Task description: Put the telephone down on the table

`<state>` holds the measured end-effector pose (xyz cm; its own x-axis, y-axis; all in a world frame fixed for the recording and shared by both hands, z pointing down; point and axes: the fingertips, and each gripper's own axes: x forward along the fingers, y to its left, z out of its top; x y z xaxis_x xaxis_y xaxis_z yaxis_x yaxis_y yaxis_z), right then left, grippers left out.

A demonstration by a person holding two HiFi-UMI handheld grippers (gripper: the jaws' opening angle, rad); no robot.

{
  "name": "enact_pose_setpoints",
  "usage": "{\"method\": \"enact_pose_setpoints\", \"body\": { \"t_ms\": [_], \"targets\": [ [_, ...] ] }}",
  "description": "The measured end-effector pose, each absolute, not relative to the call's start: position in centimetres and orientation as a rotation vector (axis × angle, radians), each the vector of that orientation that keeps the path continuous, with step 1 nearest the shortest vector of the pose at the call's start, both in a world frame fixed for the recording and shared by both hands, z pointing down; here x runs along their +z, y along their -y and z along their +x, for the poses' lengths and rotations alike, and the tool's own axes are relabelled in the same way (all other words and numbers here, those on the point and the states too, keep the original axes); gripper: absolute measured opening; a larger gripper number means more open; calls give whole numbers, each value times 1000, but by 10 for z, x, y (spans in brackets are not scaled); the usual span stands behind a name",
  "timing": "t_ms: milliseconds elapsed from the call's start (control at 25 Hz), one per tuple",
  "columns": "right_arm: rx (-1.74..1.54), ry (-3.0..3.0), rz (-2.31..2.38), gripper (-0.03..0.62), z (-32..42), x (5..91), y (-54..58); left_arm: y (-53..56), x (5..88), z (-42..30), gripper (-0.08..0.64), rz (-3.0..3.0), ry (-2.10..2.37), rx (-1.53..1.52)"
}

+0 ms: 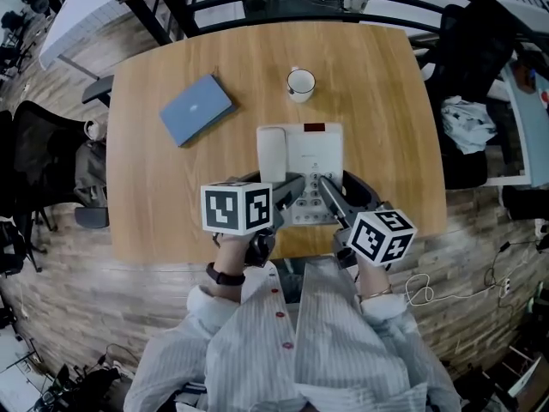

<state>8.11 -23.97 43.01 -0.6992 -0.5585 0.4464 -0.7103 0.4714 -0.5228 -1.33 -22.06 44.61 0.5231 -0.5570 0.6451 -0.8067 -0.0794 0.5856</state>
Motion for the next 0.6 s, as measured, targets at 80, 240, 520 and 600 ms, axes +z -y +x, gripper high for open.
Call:
{"method": "enact_pose_setpoints", "body": {
  "t_ms": [80,240,520,600],
  "targets": [
    [1058,2486,1104,235,83,437,239,220,454,-11,379,1746,1132,317],
    [1099,2449,1109,235,83,454,240,222,470,-12,379,1721,1107,340],
    [1164,2384,1121,235,85,487,244,226,502,-10,379,1674,1064,375],
    [1180,2367,1123,235,86,496,245,227,510,-9,379,1660,1055,383]
  ]
}}
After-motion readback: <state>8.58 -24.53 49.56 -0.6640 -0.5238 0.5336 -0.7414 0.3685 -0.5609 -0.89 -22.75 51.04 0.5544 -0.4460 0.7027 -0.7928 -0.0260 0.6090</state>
